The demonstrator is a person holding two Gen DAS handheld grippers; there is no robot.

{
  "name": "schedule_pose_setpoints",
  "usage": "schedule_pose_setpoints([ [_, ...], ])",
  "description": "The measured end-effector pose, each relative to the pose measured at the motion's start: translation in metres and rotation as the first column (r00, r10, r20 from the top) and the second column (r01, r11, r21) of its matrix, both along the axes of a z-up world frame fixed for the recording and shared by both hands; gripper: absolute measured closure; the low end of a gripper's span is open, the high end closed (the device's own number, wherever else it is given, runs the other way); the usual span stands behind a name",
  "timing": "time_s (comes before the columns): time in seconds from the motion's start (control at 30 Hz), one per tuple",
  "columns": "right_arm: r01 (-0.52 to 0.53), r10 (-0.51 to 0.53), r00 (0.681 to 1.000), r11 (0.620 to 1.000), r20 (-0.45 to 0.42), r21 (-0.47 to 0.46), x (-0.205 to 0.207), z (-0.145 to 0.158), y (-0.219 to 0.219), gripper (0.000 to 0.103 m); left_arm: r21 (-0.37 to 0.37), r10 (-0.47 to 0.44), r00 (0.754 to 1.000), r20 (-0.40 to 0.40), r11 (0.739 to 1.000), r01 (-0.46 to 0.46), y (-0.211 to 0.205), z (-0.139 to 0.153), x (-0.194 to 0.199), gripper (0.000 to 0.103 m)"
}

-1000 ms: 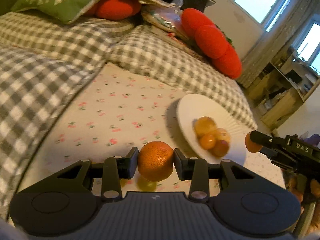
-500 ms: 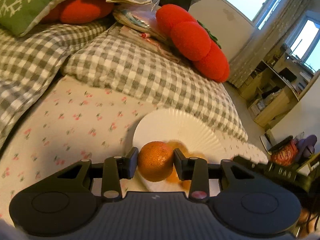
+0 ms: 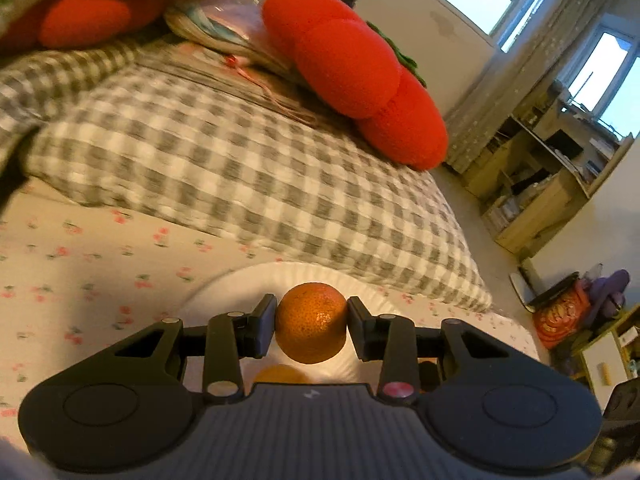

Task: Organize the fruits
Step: 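Lower both held mandarins onto the white plate and open both grippers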

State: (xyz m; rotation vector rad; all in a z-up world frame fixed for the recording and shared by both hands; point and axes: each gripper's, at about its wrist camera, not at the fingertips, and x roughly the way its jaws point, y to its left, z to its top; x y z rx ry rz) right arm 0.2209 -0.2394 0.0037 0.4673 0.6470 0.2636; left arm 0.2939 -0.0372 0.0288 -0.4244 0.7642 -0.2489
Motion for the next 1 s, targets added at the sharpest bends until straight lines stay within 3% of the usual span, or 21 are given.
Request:
schedule_pose_setpoints([
  [0.47,-0.008,0.007,1.000,0.999,-0.011,-0.052,0.001,-0.007,0.010,0.068,-0.046,-0.043,0.996,-0.082,0.998,0.039,-0.008,-0.024,0.007,0.071],
  [0.63,0.020,-0.020,1.000,1.000,-0.011,-0.023,0.000,-0.004,0.004,0.065,-0.035,-0.041,0.996,-0.076,0.999,0.039,-0.009,-0.018,0.005,0.070],
  [1.0,0.034,-0.035,0.999,0.999,0.008,0.037,-0.005,0.009,0.001,0.062,-0.090,0.004,0.999,-0.034,0.996,-0.007,0.021,0.014,-0.029,0.065],
])
